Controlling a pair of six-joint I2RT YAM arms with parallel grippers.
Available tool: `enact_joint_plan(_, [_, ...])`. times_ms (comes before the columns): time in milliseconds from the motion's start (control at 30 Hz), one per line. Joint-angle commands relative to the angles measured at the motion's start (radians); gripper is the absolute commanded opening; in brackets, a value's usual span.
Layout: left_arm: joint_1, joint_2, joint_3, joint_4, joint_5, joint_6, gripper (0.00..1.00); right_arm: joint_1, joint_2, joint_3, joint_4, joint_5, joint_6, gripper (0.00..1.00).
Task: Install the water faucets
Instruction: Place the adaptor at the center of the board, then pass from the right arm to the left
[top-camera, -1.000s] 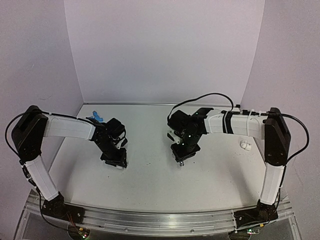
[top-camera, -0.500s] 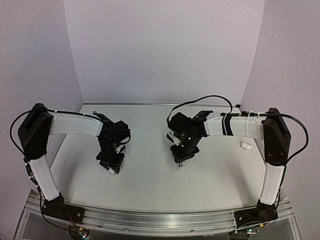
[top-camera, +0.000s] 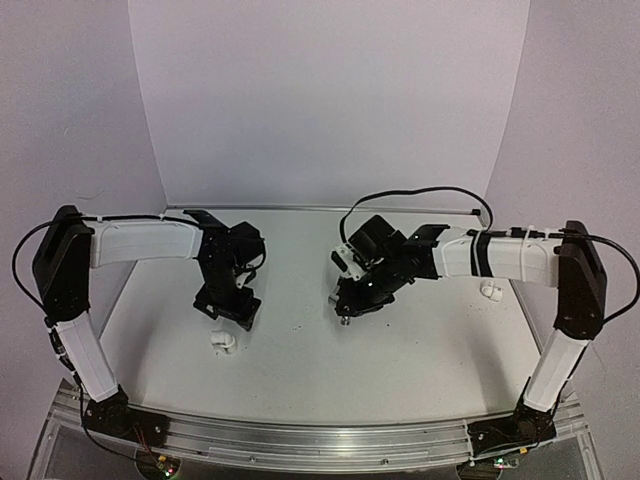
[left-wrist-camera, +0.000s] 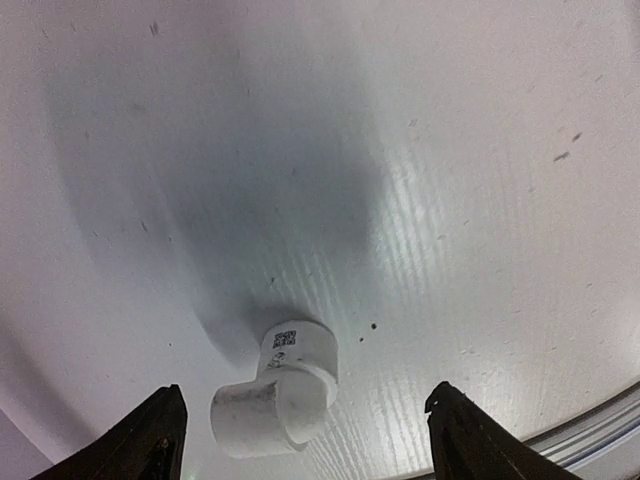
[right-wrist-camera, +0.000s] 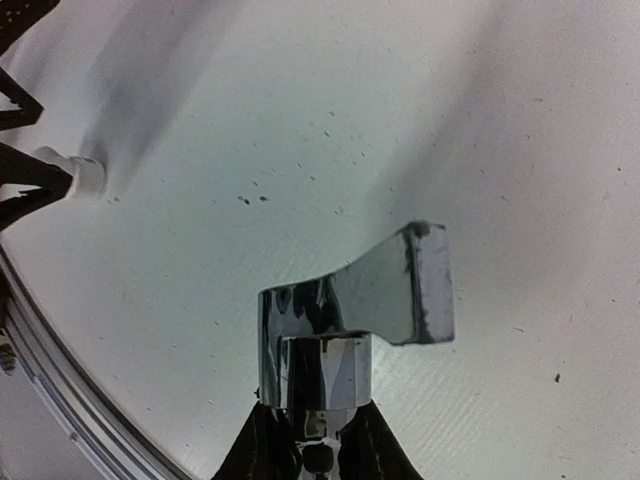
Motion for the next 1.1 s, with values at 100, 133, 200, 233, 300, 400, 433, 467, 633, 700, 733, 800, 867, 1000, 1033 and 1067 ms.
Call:
enact_joint_plan(100, [0.006,-0.461,-0.126,0.656,0.239,-0.061,0.86,-0.028,-0.242,-0.325,0.968,-0.251,0.336,0.0])
enact_joint_plan(133, [0.007,-0.517,-0.208,0.843,0.329,-0.095,0.86,-0.028,-0.248,-0.355,1.11,-0.299,0.373,0.0])
enact_joint_plan(200, [0.009,-0.602,-0.319,1.131,0.422,-0.162,0.86,-0.027,-0.24,-0.367,1.312,-0.367,0.402,0.0])
enact_joint_plan(233, [0.01,-0.627,-0.361,1.218,0.437,-0.193,0.85,-0.027,-0.237,-0.375,1.39,-0.387,0.408,0.0])
enact_joint_plan(300, [0.01,-0.658,-0.416,1.348,0.457,-0.235,0.86,-0.027,-0.226,-0.386,1.495,-0.394,0.413,0.0])
enact_joint_plan(400, [0.01,-0.648,-0.433,1.436,0.488,-0.289,0.87,-0.022,-0.166,-0.311,1.503,-0.479,0.4,0.0])
enact_joint_plan(433, [0.01,-0.633,-0.427,1.44,0.484,-0.301,0.87,-0.015,-0.152,-0.3,1.509,-0.489,0.397,0.0])
enact_joint_plan(467, [0.011,-0.619,-0.422,1.441,0.477,-0.308,0.86,-0.007,-0.143,-0.293,1.514,-0.492,0.391,0.0])
enact_joint_plan(633, [0.011,-0.565,-0.383,1.474,0.521,-0.324,0.78,0.015,-0.12,-0.271,1.507,-0.495,0.371,0.0])
enact_joint_plan(700, [0.01,-0.549,-0.367,1.474,0.552,-0.32,0.71,0.016,-0.113,-0.262,1.499,-0.498,0.369,0.0])
enact_joint_plan(733, [0.01,-0.543,-0.366,1.474,0.564,-0.319,0.68,0.017,-0.11,-0.258,1.491,-0.499,0.365,0.0])
enact_joint_plan(800, [0.011,-0.525,-0.363,1.474,0.591,-0.319,0.54,0.021,-0.108,-0.25,1.465,-0.499,0.35,0.0])
enact_joint_plan(867, [0.011,-0.511,-0.358,1.474,0.612,-0.319,0.46,0.025,-0.107,-0.245,1.444,-0.482,0.339,0.0])
enact_joint_plan(1000, [0.01,-0.487,-0.345,1.474,0.661,-0.315,0.49,0.027,-0.104,-0.241,1.424,-0.457,0.331,0.0])
enact_joint_plan(1033, [0.01,-0.484,-0.343,1.474,0.669,-0.314,0.49,0.027,-0.103,-0.236,1.416,-0.453,0.326,0.0])
enact_joint_plan(1067, [0.01,-0.481,-0.343,1.474,0.673,-0.313,0.46,0.026,-0.101,-0.229,1.404,-0.453,0.322,0.0])
